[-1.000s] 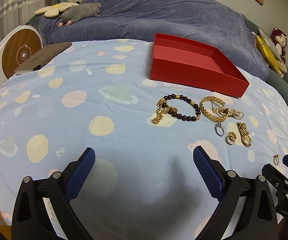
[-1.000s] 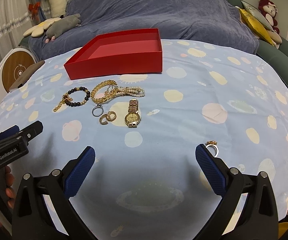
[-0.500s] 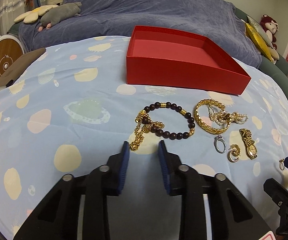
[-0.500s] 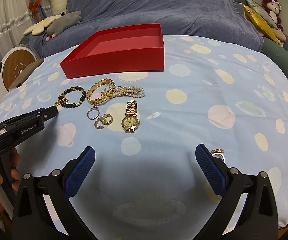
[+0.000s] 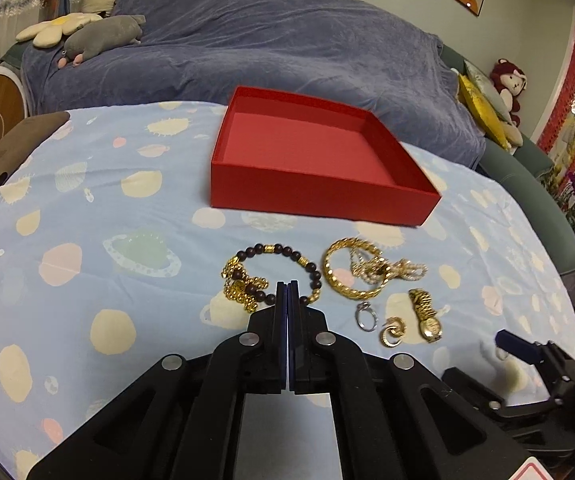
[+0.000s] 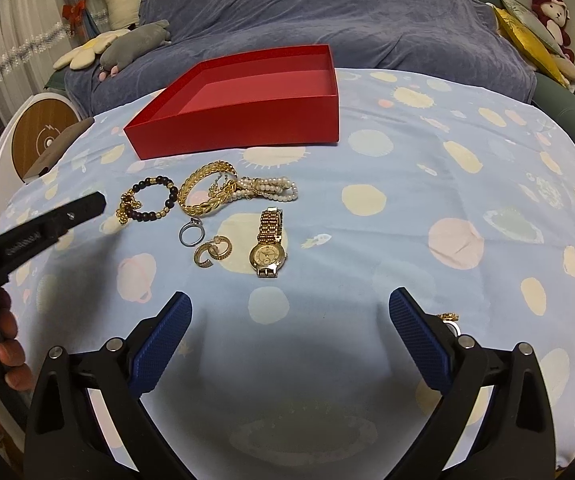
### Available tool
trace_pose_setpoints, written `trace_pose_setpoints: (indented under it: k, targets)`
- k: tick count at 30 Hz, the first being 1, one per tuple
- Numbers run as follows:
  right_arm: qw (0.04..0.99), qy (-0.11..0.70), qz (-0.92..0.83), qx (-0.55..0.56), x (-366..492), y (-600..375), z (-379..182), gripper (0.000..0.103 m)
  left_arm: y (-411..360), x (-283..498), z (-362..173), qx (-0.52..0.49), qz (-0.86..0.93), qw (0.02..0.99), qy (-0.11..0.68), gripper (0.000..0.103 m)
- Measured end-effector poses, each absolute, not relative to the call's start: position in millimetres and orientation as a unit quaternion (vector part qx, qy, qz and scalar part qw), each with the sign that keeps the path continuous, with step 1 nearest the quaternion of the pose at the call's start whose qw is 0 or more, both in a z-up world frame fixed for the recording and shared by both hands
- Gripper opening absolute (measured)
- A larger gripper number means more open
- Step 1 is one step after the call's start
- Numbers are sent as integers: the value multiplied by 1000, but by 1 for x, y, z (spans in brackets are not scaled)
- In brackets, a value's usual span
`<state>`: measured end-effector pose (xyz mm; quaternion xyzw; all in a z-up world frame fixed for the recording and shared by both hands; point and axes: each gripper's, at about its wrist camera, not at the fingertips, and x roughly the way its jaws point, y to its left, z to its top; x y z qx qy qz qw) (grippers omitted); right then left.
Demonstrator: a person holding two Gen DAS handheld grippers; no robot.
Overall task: Organize jewelry
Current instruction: 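Close the right gripper on the gold watch while the left gripper grasps a small gold chain pendant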
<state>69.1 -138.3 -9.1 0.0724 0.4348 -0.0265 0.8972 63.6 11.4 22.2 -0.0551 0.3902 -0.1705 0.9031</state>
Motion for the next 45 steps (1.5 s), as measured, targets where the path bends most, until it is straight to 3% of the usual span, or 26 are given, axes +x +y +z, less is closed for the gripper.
trace_pose_setpoints:
  k: [9,18,20,23,24,32,35,45]
  targets:
    - [891,446,-6,89,86,-137,-13,75,31,48,55,-87,-185,911,358,0]
    - [892,444,-3,78,95,-130,-15,75,33,58,18,-79,-168,894,407,1]
    - [893,444,-5,76,95,-131,-15,75,23,62,7,-53,-161,893,418,7]
    - [892,444,-6,80,98,-134,-15,75,15,70,-7,-32,-141,893,426,32]
    - [892,444,-6,82,99,-134,-16,75,14,72,-10,-32,-137,894,426,33]
    - [891,448,0,72,106,-132,-19,75,3,93,-22,-22,-126,894,429,31]
    - [891,449,-1,68,107,-133,-20,75,2,97,-25,-26,-139,889,435,3]
    - [893,444,13,74,112,-136,-14,72,11,88,0,-62,-153,895,415,2]
